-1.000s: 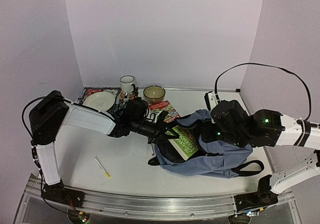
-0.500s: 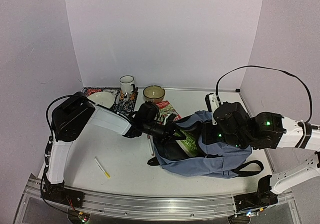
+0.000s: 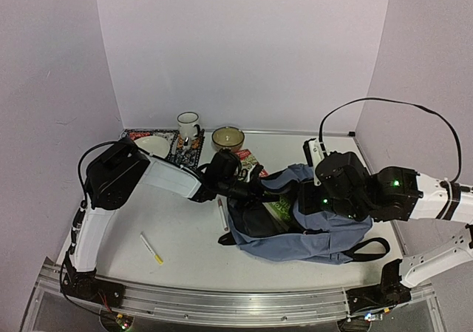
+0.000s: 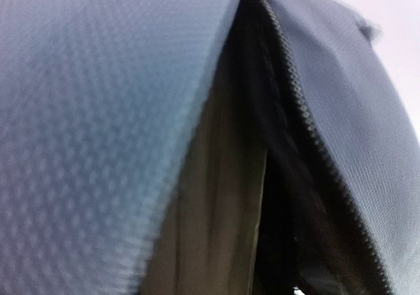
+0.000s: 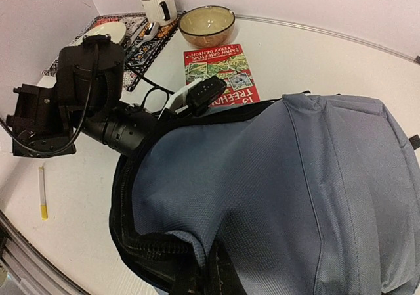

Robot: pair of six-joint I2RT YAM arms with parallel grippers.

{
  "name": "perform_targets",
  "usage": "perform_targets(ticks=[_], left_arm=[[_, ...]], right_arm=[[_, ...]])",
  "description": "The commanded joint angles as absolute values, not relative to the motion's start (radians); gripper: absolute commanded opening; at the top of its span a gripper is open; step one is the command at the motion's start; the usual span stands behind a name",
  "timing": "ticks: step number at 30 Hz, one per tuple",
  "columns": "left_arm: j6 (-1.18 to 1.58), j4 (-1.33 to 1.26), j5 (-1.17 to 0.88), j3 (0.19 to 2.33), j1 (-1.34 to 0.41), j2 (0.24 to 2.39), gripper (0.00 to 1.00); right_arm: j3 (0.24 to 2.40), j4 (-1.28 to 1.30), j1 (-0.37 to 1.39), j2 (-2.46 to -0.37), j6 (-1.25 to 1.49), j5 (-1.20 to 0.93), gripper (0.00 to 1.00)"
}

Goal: Pack the student bag

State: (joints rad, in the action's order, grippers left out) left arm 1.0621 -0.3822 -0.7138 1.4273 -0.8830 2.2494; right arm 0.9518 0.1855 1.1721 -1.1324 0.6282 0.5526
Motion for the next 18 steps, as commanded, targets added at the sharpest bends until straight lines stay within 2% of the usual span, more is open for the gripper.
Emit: perform_targets(ticks=[1,4,9,12,16,18], left_arm=[[0.977,-0.323,-0.579,1.45,-0.865,2.194,0.52],[0.934,-0.26,-0.507,1.446,-0.867,2.15,0.63],[0.858,-0.117,-0.369,1.492,-0.894,2.127,0.67],[0.861,-0.111,-0.318,1.509,-0.913,2.125,0.59],[0.861,-0.111,-0.288,1.562,-0.93,2.153,0.4],[0.861,-0.111,-0.299,1.593,-0.934,2.175,0.36]], right_arm=[[0.94,0.126,1.175,-1.108,0.64,0.577,0.0],[0.936,0.126,1.175,-1.109,0.641,0.584,0.0],[0.934,0.126,1.175,-1.114,0.64,0.587,0.0],[0.934,0.126,1.176,-1.113,0.642,0.593,0.0],[0.936,0.124,1.175,-1.113,0.644,0.592,0.0],[0.938,0.123,1.175,-1.116,0.644,0.587,0.0]])
